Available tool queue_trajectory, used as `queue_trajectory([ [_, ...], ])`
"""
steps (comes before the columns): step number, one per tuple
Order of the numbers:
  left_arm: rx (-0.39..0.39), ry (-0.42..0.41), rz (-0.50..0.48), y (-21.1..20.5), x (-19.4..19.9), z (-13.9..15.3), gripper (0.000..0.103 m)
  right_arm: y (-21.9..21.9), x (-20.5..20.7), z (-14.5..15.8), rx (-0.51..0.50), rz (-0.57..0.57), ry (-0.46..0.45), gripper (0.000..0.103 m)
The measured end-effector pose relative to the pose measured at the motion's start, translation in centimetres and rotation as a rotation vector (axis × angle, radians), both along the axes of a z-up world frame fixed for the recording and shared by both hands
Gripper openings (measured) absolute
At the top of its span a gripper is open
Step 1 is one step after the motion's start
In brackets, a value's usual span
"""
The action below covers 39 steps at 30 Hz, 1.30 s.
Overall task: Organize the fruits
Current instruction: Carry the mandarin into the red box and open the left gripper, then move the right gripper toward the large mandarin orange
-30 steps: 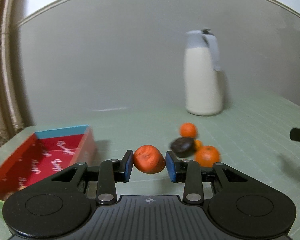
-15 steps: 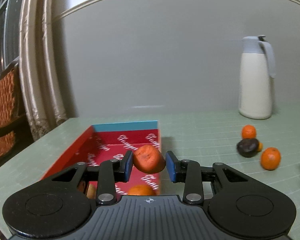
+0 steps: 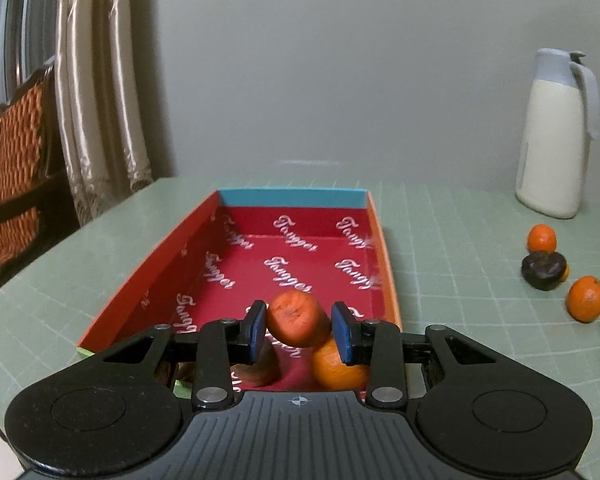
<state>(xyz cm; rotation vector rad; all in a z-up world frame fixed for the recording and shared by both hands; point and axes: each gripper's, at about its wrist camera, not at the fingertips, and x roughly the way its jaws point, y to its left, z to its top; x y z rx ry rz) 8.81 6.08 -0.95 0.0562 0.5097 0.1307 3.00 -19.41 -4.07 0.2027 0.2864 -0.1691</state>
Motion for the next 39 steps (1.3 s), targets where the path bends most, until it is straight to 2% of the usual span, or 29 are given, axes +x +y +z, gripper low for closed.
queue_trajectory([
  [7,0.014,0.011,0.023,0.4,0.3,-0.1,0.036,1.0,0.9,-0.1,0.007,0.024,0.002,0.085],
  [12,-0.023,0.03,0.051,1.9,0.5,-0.1,0.039,1.7,1.3,-0.2,0.005,0.038,0.007,0.085],
  [14,-0.034,0.03,0.067,2.5,0.5,-0.1,0.053,1.9,1.6,-0.2,0.008,0.042,0.01,0.085],
  [20,-0.028,-0.004,0.113,4.0,-0.5,0.4,0.073,2.6,2.2,-0.2,0.009,0.054,0.012,0.085],
  [26,-0.027,-0.016,0.144,5.6,-1.3,0.7,0.076,3.1,3.0,-0.5,0.022,0.057,0.029,0.085],
  [36,-0.016,-0.052,0.096,6.2,-2.9,1.2,0.076,3.0,3.9,-0.6,0.033,0.047,0.053,0.085],
  [39,0.005,-0.075,0.122,6.6,-3.5,1.5,0.084,2.9,4.1,-0.7,0.037,0.048,0.059,0.085],
])
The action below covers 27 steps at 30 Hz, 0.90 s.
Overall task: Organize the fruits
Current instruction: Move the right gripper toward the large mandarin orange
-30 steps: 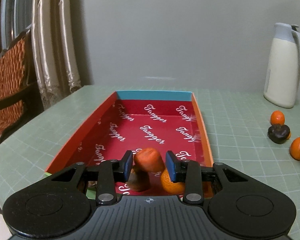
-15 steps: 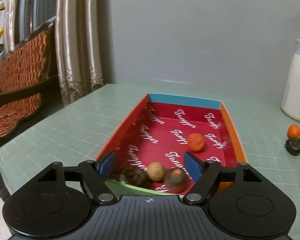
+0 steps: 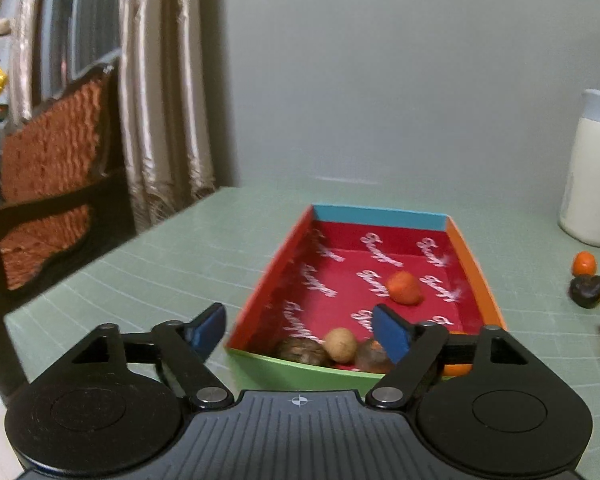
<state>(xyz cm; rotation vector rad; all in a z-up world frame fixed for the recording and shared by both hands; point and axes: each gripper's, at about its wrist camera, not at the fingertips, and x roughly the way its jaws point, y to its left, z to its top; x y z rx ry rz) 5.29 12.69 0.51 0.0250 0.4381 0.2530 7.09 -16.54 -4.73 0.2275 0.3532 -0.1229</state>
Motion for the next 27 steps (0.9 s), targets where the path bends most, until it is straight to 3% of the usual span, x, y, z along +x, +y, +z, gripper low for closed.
queue_trajectory([
  [20,-0.046,0.008,0.194,6.3,-1.0,-0.6,0.096,-0.2,2.9,-0.2,-0.037,-0.013,0.095,0.085],
  [27,-0.021,-0.025,0.229,6.9,-1.7,-0.6,0.1,-0.7,4.1,-0.6,-0.006,0.01,0.142,0.061],
])
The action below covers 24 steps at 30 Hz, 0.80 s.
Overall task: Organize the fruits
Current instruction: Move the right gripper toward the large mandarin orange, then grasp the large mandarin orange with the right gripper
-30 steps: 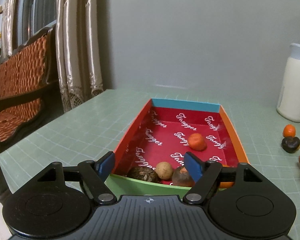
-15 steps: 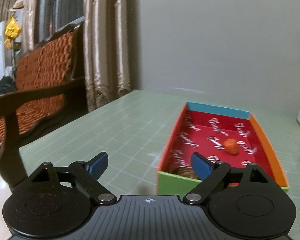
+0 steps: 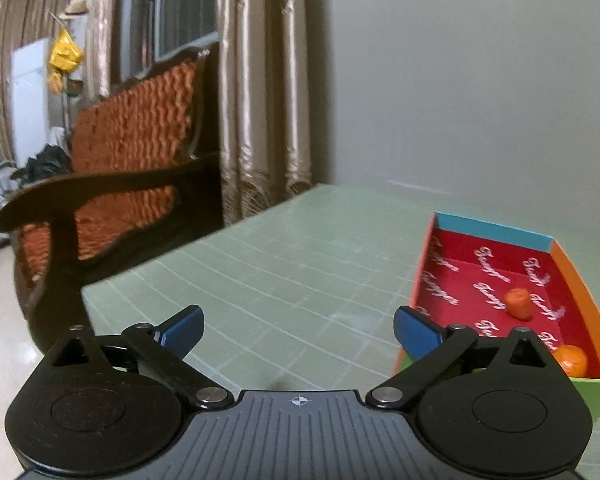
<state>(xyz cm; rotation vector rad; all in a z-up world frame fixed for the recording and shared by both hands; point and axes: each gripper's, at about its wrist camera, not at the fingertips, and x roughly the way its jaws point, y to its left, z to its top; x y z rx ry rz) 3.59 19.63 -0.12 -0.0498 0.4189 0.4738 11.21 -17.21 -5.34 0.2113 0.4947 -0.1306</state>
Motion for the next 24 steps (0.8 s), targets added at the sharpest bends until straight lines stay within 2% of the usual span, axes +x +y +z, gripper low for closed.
queue_trajectory([
  [4,-0.043,0.01,0.018,1.0,0.1,-0.1,0.1,-0.5,0.3,-0.2,0.035,0.001,0.017,0.052],
  [6,-0.061,0.012,0.032,1.6,0.1,-0.2,0.1,-0.6,0.3,-0.2,0.041,-0.006,0.012,0.042],
  [14,-0.097,0.025,0.059,2.6,0.0,-0.5,0.1,0.0,0.1,0.0,0.016,0.038,-0.003,0.041],
  [24,-0.1,0.036,0.067,2.7,-0.1,-0.6,0.101,1.9,-0.5,0.2,0.021,0.151,-0.021,0.041],
])
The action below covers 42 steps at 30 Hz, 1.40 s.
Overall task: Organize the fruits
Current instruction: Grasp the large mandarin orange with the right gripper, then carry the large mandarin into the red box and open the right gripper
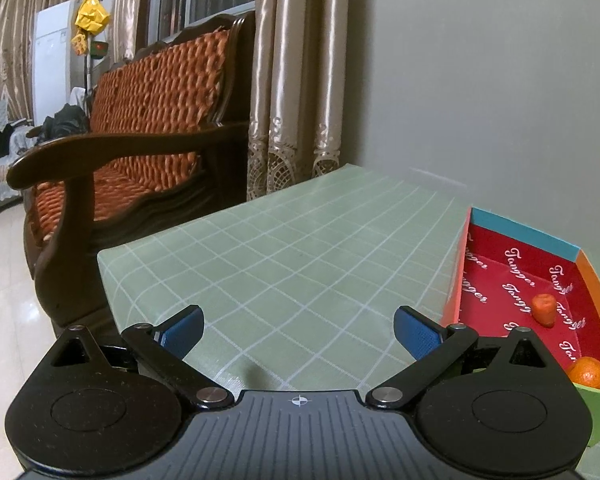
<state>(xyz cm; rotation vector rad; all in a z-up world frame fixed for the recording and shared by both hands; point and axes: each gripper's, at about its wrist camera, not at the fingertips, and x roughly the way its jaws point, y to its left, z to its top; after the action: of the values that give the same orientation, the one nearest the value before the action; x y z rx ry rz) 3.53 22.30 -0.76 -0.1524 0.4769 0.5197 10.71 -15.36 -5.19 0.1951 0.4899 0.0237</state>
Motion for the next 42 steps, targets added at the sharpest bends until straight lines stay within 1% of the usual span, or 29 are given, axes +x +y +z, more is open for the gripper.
queue_trajectory([
  [4,-0.007,0.005,0.005,0.3,-0.1,0.0,0.1,1.6,-0.6,0.4,-0.019,0.061,-0.022,0.041],
  [12,-0.034,0.014,0.023,1.2,-0.3,-0.1,0.1,4.3,-1.6,1.3,-0.014,0.169,-0.055,0.041],
  [17,-0.048,0.02,0.025,1.6,-0.3,-0.3,0.1,5.9,-1.8,2.2,0.02,0.213,-0.061,0.041],
  [27,-0.074,0.02,0.028,2.6,-0.7,-0.2,0.101,11.0,-1.9,4.9,-0.021,0.323,-0.111,0.041],
  [33,-0.087,0.02,0.041,3.7,-1.2,-0.4,0.101,14.8,-1.1,5.6,-0.076,0.389,-0.108,0.041],
  [38,-0.121,0.017,0.054,4.7,-1.4,-0.5,0.101,17.4,-0.3,5.1,-0.122,0.424,-0.079,0.041],
  [42,-0.134,0.015,0.058,4.9,-1.4,-0.5,0.101,18.6,0.2,4.7,-0.144,0.434,-0.058,0.041],
])
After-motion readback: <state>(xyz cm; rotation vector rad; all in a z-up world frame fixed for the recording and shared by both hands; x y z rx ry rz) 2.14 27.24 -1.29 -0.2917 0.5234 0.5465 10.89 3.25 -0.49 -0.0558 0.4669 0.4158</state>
